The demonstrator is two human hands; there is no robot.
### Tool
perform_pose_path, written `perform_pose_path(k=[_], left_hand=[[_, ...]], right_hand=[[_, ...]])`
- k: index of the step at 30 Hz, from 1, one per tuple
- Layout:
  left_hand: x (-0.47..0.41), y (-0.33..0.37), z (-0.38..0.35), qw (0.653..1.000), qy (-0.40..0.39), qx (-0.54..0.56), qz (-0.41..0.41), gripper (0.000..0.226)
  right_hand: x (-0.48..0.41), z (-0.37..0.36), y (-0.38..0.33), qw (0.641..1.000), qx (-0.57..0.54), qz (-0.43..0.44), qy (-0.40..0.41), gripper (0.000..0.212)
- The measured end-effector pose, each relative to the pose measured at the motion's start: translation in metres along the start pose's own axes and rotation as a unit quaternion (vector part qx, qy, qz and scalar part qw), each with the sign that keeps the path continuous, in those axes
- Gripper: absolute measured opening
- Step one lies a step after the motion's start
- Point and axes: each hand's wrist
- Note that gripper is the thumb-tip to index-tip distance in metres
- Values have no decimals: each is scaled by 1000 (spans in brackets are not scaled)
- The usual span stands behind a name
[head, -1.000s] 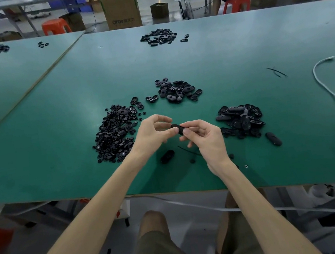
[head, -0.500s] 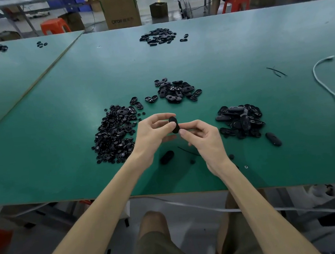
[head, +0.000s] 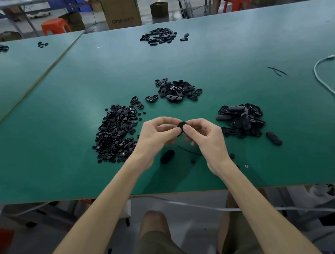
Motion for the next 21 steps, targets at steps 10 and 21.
perform_pose_path(k=[10,21], left_hand=[[2,-4,-1,1000,2,21,-13,14],[-1,-5,-15,996,67,55,-14,13]], right_hand=[[1,0,0,1000,-11,-14,7,5],[1,0,0,1000,-4,-9,8,4]])
Point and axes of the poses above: each hand's wrist, its own x-axis away from the middle knuckle, its own z-axis out of the back of the hand, y = z × x, and after that the axes turned 10 degrees about -y, right-handed
